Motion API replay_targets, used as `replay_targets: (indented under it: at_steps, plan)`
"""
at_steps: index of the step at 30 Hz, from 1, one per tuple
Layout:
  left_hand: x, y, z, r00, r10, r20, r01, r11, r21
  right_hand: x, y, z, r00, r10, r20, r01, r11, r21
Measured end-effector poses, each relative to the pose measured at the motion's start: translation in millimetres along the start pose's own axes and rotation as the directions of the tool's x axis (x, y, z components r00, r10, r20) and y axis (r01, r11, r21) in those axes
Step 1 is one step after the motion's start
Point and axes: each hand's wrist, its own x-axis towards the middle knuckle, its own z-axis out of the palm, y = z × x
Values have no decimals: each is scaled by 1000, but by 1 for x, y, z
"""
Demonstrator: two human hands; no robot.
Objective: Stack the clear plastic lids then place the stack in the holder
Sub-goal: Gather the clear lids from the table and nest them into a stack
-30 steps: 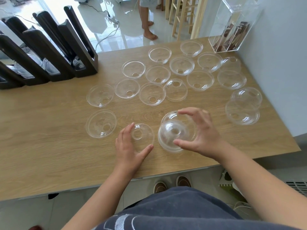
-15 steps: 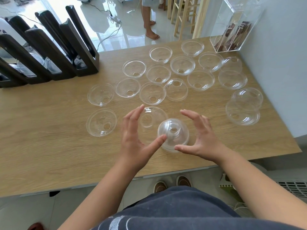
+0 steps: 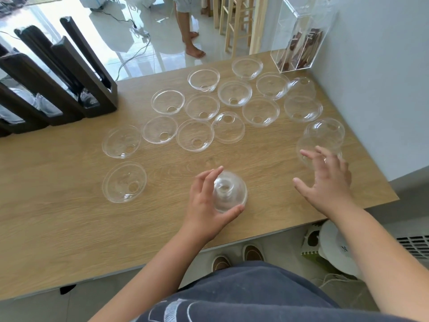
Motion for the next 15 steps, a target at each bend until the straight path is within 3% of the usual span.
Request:
replay_targets:
  at_steps: [3,7,9,10,11,13,15]
  plan:
    - [-1,1,-1,999,29,-19,-29,999,27,-3,10,5,1000,26,6,-25,996,-91]
    - [-5,-1,-19,984,53,-168,-50,998,25,-7,12,10,982,-98,-163,95,995,-28]
    - [-4,-14,-39,959,56,-278,-6,984,177,-11,0,4,965,-115,-234,146,982,116]
    - [-4,-24,-50,945,77,-319,23,954,298,-13,-10,-2,970,-75,-231,145,942,301]
    - [-4,-37,-63,931,121,-345,40,905,424,-14,-22,-7,983,-7,-185,107,837,537]
    - [-8,-64,-87,912,207,-354,56,792,608,-10,-42,-13,992,129,6,-61,427,902]
    - [-13,-83,-104,918,201,-341,87,738,669,-4,-51,-7,941,198,274,-285,30,958]
